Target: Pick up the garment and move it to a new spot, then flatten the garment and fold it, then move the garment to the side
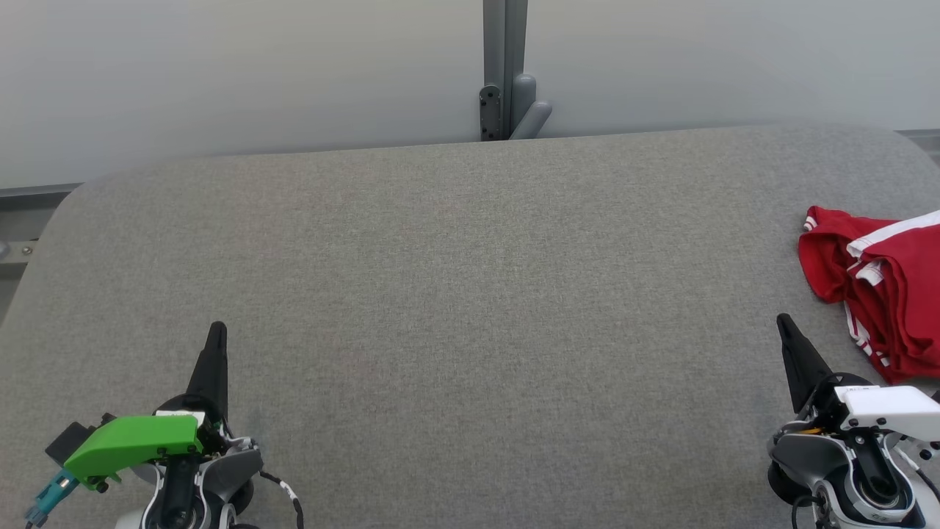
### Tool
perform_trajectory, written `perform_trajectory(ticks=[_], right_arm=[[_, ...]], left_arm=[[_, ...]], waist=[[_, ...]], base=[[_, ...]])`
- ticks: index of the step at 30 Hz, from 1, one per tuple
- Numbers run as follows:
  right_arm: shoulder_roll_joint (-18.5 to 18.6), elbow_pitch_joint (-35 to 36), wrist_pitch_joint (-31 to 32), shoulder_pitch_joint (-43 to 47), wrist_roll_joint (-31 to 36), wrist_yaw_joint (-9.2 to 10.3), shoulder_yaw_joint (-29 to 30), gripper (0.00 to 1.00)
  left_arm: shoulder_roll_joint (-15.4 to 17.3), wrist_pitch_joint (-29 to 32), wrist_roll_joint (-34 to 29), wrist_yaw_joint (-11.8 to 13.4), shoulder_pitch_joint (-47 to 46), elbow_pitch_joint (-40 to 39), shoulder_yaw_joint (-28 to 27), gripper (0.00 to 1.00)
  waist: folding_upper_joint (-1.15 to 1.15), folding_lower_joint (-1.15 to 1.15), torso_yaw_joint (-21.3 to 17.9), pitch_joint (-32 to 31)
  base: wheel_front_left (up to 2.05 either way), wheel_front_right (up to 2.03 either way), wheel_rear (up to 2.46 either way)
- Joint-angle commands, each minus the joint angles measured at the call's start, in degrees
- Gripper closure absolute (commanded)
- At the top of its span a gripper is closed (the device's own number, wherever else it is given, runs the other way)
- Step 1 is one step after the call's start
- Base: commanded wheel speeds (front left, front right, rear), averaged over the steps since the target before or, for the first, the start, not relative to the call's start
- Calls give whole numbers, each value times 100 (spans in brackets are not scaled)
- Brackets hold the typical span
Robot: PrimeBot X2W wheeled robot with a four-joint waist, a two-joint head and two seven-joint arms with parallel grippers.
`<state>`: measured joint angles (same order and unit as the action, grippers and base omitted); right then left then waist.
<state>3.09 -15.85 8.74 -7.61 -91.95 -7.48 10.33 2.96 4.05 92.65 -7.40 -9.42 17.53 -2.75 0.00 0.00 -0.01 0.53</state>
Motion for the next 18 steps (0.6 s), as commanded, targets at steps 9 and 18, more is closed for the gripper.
perform_trajectory(ticks=[9, 18], right_arm=[[3, -9, 22, -56, 8, -2, 23, 100], [-2, -10, 30, -57, 17, -2, 29, 100]], left_arm=[[-3, 28, -10, -32, -75, 8, -20, 100], [-4, 31, -13, -32, -75, 7, -22, 100]], waist=[[0, 0, 0, 0], [0, 0, 0, 0]], base=[[0, 0, 0], [0, 0, 0]])
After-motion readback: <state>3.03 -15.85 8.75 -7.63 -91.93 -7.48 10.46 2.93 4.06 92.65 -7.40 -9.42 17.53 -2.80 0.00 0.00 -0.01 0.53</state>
